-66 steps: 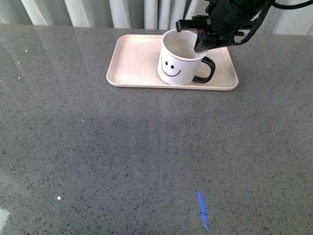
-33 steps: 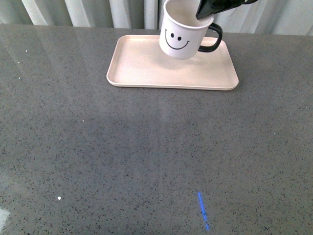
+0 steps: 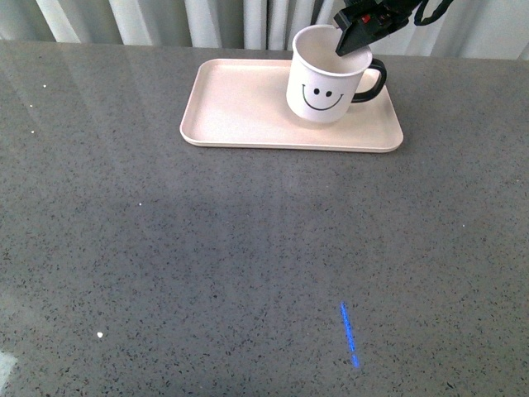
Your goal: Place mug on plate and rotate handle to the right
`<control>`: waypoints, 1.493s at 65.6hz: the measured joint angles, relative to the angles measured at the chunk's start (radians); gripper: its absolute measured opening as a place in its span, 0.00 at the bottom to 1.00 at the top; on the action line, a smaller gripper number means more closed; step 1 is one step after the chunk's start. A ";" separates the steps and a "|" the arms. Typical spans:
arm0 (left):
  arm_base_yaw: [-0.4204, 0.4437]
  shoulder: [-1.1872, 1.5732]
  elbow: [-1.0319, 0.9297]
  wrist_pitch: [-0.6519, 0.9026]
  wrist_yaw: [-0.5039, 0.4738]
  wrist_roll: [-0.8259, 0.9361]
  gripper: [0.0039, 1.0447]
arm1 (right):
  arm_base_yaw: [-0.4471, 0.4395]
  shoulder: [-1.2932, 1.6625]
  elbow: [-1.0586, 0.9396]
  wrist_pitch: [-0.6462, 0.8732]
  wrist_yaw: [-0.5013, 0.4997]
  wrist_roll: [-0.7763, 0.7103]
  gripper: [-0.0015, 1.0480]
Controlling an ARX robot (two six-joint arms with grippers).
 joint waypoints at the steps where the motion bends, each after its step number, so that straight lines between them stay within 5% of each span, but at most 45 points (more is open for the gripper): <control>1: 0.000 0.000 0.000 0.000 0.000 0.000 0.91 | 0.001 0.008 0.014 -0.008 -0.001 -0.003 0.02; 31: 0.000 0.000 0.000 0.000 0.000 0.000 0.91 | 0.023 0.134 0.217 -0.115 -0.015 -0.033 0.02; 98: 0.000 0.000 0.000 0.000 0.000 0.000 0.91 | 0.039 0.175 0.281 -0.187 0.006 -0.080 0.02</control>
